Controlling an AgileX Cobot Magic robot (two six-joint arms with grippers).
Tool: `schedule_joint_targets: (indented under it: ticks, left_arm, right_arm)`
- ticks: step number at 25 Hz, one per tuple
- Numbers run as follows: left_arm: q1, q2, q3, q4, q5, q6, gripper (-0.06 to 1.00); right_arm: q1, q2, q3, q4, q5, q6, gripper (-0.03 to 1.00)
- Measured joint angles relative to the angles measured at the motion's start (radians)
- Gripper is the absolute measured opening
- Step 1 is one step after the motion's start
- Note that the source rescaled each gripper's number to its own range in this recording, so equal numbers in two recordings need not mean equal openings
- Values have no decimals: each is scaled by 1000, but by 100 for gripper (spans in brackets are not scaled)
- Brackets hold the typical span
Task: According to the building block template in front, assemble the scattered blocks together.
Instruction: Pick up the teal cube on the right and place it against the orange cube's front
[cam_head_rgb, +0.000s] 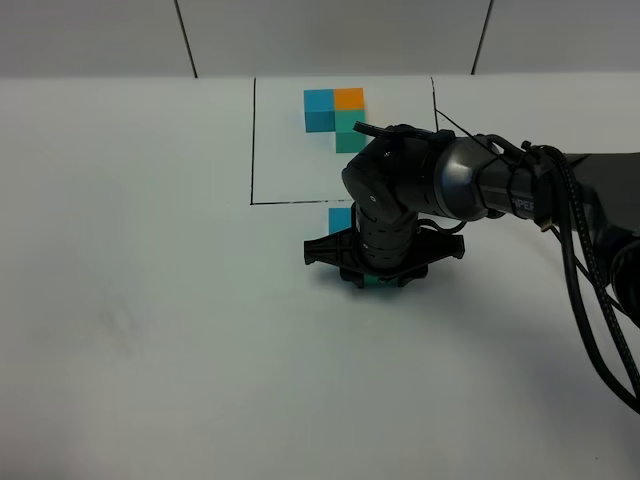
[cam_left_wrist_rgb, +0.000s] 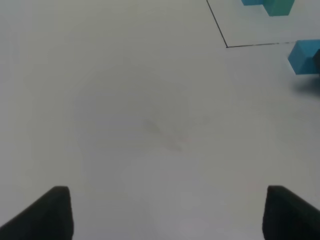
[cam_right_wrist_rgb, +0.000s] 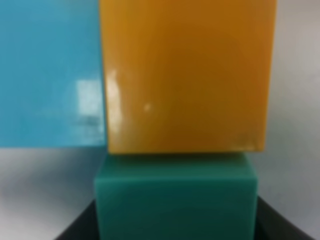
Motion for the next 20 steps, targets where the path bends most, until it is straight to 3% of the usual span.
schedule_joint_targets:
  ticks: [20]
  left_arm:
    - [0, 0, 0, 0, 0, 0, 68]
  right_arm:
    - [0, 6, -2, 0, 1, -35, 23]
